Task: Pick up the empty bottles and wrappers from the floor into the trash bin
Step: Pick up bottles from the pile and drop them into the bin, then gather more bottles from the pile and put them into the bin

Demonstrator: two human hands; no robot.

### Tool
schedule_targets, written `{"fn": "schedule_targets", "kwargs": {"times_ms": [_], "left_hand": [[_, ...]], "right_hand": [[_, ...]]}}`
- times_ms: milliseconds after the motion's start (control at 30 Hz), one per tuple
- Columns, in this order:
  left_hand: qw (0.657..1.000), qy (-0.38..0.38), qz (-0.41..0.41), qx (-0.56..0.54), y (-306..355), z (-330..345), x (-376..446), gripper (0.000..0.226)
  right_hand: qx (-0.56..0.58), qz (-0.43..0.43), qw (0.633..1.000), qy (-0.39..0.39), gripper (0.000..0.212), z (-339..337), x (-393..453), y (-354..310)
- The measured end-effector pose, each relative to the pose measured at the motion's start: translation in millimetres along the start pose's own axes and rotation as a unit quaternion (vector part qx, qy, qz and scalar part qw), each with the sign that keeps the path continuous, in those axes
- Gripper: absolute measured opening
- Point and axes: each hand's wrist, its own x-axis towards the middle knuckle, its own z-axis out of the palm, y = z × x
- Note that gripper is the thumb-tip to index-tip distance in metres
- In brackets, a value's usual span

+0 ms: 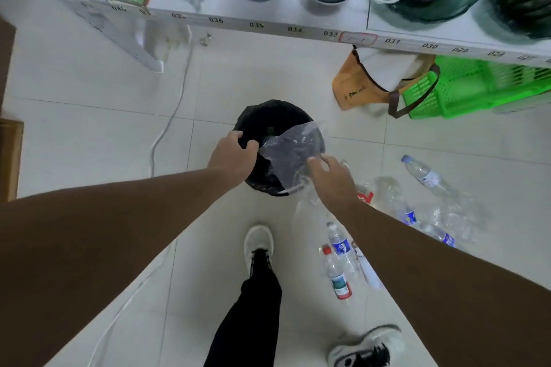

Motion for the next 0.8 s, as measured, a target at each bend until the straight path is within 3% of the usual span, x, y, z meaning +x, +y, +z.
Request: {"fn": "schedule_targets", "kwargs": {"times_ms": [133, 333, 467, 533, 600, 633, 700, 800], "left_hand": [[1.0, -0.004, 0.022, 0.005, 1, 14, -13, 0.065], [0.997, -0.017, 0.066, 0.044, 21, 41, -46, 0.072], [0.993, -0.041, 0.093, 0.064, 37, 68, -75, 0.063], [0.989, -0.059, 0.103, 0.083, 47, 86, -94, 0.051], [0.986, -0.068, 0.113, 0.106, 56, 110, -115, 0.02], [0.984, -0.074, 0.115, 0.113, 61, 124, -125, 0.018], [0.981, -0.092, 0.11, 0.131, 69, 155, -147, 0.03], [0.976, -0.107, 0.102, 0.163, 79, 204, -187, 0.069]], "right_hand": [[0.002, -0.031, 0.999, -0.017, 0.043, -15, -8, 26], [0.032, 0.011, 0.999, -0.042, 0.056, -48, -34, 80], [0.063, 0.038, 0.997, -0.01, 0.03, -83, -60, 134], [0.069, 0.058, 0.996, -0.002, 0.041, -106, -75, 168], [0.082, 0.075, 0.994, 0.014, 0.054, -133, -93, 202], [0.099, 0.087, 0.991, 0.026, 0.062, -146, -103, 219], [0.126, 0.11, 0.985, 0.045, 0.063, -173, -122, 254], [0.146, 0.14, 0.976, 0.076, 0.045, -211, -150, 311]]}}
